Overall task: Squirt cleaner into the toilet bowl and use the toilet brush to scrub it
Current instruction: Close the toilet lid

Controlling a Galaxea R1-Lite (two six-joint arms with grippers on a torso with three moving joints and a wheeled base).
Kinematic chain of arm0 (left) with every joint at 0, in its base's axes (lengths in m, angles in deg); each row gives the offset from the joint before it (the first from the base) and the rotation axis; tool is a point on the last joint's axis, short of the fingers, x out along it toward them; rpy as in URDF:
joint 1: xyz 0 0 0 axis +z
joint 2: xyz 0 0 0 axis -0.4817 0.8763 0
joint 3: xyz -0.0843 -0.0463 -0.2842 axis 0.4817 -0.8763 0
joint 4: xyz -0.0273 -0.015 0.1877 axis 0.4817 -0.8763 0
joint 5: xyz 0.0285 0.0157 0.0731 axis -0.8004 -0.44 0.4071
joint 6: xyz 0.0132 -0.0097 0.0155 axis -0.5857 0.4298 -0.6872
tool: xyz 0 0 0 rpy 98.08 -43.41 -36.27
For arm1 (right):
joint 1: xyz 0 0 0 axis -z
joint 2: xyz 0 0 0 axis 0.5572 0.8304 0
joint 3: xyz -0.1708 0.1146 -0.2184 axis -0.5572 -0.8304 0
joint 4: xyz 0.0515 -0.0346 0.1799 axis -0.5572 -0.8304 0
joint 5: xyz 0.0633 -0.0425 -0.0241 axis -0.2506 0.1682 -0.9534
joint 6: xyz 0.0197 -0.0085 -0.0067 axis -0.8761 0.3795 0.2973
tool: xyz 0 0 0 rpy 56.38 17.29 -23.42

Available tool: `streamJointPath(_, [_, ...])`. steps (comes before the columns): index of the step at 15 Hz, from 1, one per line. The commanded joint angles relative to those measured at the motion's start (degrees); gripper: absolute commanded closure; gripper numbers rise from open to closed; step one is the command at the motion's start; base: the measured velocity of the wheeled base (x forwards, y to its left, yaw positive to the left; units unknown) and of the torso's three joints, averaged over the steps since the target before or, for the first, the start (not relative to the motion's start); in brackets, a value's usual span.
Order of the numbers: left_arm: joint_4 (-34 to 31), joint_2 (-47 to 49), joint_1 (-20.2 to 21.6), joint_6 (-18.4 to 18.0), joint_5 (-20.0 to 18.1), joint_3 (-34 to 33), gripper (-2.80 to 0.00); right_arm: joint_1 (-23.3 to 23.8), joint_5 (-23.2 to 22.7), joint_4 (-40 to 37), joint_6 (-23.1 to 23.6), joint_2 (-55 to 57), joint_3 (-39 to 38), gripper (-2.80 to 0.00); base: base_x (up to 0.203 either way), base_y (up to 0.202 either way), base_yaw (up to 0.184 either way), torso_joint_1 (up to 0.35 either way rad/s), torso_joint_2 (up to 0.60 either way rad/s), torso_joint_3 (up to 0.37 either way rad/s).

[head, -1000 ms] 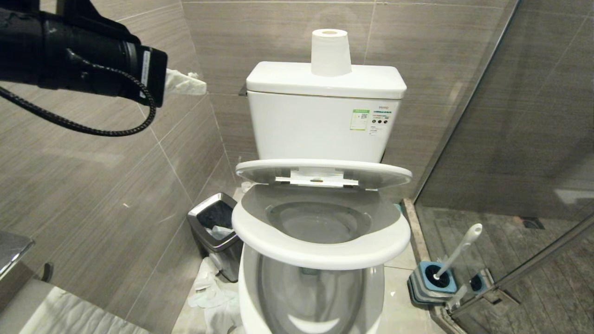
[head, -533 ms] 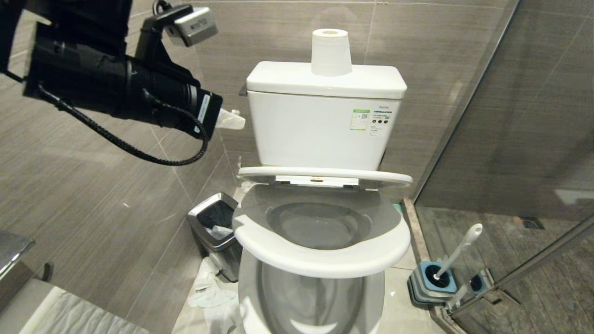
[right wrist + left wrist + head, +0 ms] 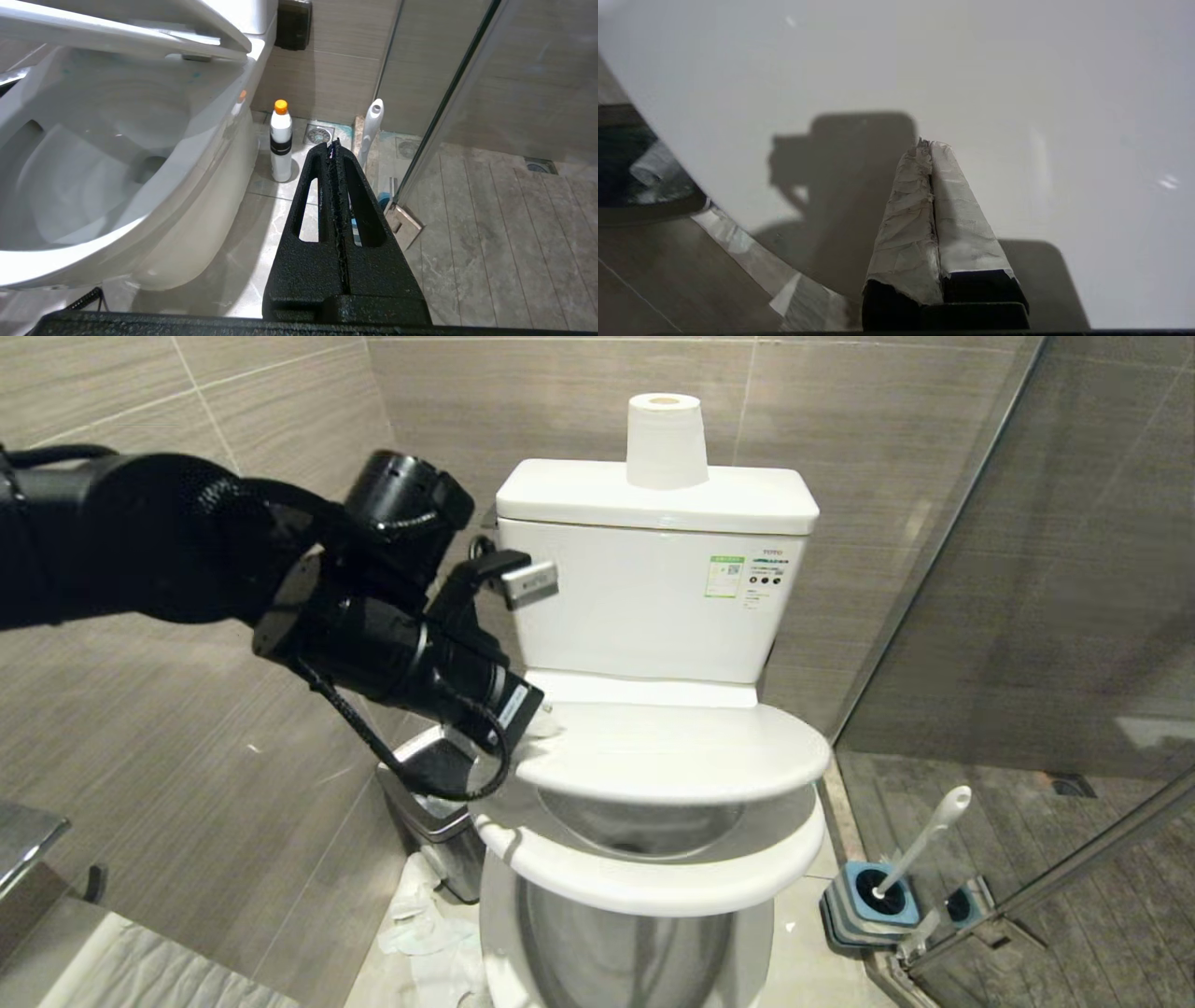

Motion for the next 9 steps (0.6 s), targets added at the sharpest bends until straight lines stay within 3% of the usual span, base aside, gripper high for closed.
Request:
streamJointPath(1, [-0.4,0.6,-1.0,0.4,0.0,-4.2,0.00,0.0,0.0,0.0,0.0,0.0,-1.5,0.00,0.000,0.000,0.000,0.000,0.00,0.000])
streamJointPath(5, [-6.3,1.9,-1.2,6.2,-0.1,-5.2,0.00,0.0,0.0,0.0,0.0,0.0,-1.5,0.00,0.000,0.000,0.000,0.000,0.00,0.000])
streamJointPath(9, [-7.4,5.0,-2.9,17.4,-0.1,-5.6,0.00,0.0,0.0,0.0,0.0,0.0,-1.5,0.00,0.000,0.000,0.000,0.000,0.00,0.000])
